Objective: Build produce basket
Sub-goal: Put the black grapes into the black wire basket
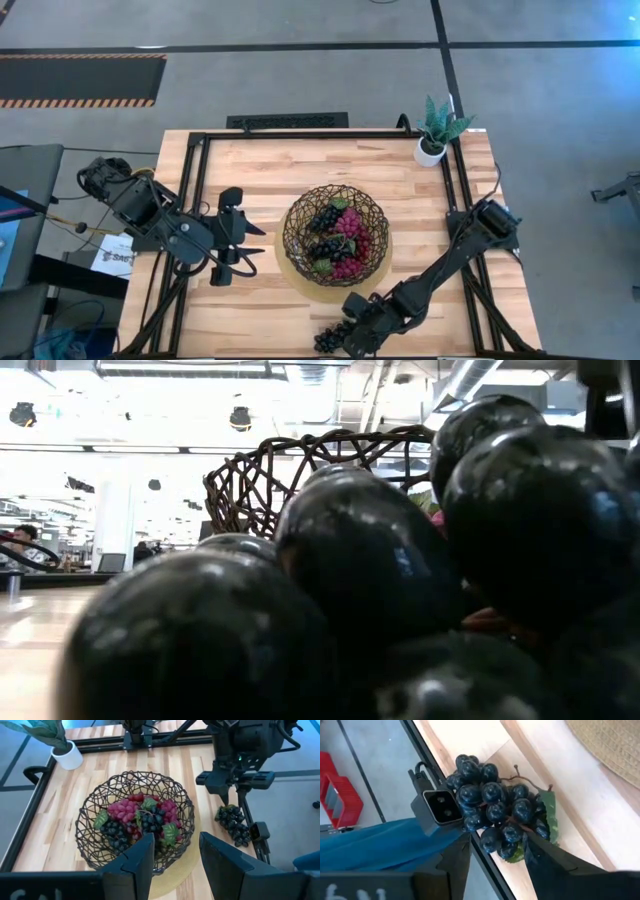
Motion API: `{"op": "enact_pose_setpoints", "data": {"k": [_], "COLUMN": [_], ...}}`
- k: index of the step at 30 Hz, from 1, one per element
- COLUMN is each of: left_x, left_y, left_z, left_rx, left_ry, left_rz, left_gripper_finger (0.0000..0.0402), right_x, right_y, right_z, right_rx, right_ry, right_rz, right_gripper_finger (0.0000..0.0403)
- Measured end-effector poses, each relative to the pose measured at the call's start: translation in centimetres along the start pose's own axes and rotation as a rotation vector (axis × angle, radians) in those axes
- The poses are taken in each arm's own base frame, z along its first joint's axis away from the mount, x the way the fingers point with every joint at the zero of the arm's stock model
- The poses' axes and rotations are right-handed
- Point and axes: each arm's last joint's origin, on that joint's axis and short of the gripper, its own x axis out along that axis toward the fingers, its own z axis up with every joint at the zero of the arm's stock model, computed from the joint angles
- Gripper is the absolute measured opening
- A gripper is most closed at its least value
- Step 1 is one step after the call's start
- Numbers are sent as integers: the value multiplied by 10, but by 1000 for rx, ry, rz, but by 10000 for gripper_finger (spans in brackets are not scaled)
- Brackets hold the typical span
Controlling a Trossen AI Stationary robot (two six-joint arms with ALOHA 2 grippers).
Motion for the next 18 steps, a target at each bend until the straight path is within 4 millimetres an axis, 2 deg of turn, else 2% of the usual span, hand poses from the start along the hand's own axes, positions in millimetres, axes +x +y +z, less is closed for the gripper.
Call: {"op": "enact_pose_setpoints", "data": {"k": [3,6,11,15,18], "left_x": [0,0,0,0,0], "left_y": [0,0,0,0,0], "left_z": [0,0,0,-1,0], "left_rx": [0,-1,-5,-4,-6], "left_ry": [0,1,3,4,0], "left_rz": [0,0,2,3,3], "left_gripper_finger": [146,146,146,146,146], "right_x": [11,25,50,60,62], "right_y": [-2,-9,0,8,5], "right_z": [5,4,5,5,4], "right_rx": [29,66,66,37,29], "right_ry": [11,104,249,251,255], "right_rz": [1,-12,94,125,94], "right_gripper_finger": [216,232,246,245,240]}}
